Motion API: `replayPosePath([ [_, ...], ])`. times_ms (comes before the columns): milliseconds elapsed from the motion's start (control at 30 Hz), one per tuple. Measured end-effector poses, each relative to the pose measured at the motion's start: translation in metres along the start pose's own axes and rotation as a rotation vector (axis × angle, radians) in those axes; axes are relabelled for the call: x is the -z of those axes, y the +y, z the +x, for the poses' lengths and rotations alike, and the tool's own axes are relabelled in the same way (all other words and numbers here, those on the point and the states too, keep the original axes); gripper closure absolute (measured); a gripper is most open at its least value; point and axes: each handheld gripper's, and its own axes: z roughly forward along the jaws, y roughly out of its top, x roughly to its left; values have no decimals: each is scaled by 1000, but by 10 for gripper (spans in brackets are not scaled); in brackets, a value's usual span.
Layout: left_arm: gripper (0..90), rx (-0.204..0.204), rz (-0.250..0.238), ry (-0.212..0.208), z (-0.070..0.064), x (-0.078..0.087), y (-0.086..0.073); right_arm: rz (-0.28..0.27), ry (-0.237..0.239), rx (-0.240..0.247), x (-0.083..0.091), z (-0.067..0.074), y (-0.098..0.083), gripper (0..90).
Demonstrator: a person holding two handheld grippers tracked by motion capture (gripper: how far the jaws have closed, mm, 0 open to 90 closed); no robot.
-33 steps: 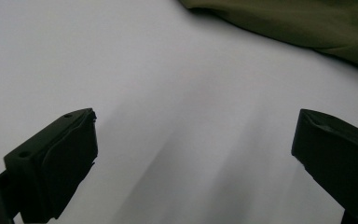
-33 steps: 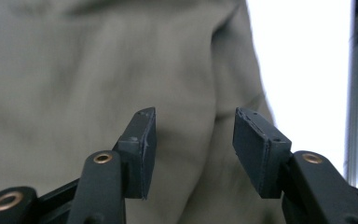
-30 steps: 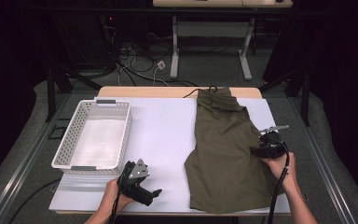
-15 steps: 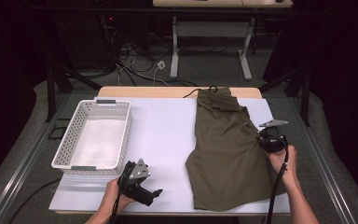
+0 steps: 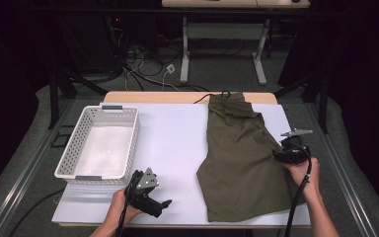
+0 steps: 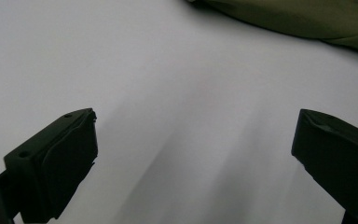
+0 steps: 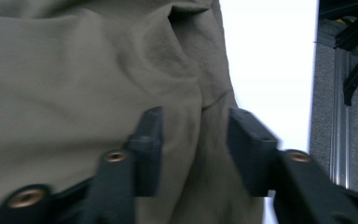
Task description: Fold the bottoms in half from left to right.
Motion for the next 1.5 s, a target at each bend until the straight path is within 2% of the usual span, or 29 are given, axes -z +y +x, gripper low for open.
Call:
replayPosePath([
  [67,0,-3,2,0,-1,0,0,20,22,0,15,5,-4,493],
  [100,0,-3,2,0,-1,0,0,20,22,0,15,5,-4,493],
  [133,0,0,0,0,-1,0,0,52,56,-4,18,9,-7,520],
  [200,0,-4,-3,1,-2,1,1,111,77,-8,14,13,-13,537],
  [300,0,-7,0,1,-2,1,0,176,81,-4,4,15,-22,651],
  [333,0,-6,3,-1,-2,0,0,170,91,-6,1,15,-24,731],
  [400,0,-4,3,0,-1,1,0,167,76,-5,0,14,-24,827],
  [467,0,-5,-3,-1,-1,1,0,144,73,5,3,13,-22,886],
  [633,0,2,2,0,0,0,0,116,37,15,10,13,-20,895],
  [767,1,0,-1,1,0,1,0,70,2,17,21,8,-15,894],
  [833,0,0,-1,2,0,0,0,70,-30,25,24,4,-14,894],
  [900,0,0,0,2,0,0,0,66,-32,17,24,2,-15,894],
  [933,0,-1,0,1,0,0,0,82,-59,27,24,-2,-15,894],
  [1067,0,-1,4,-1,1,0,0,94,-81,23,23,-6,-17,895],
  [1200,0,-3,3,3,1,0,0,127,-115,27,15,-12,-20,894],
  [1300,0,0,4,3,2,0,0,177,-112,27,5,-15,-24,892],
  [1400,0,-1,8,3,1,0,-1,246,-81,35,-6,-16,-29,878],
  [1500,0,-3,6,-2,2,-1,0,222,-81,29,-4,-19,-26,756],
])
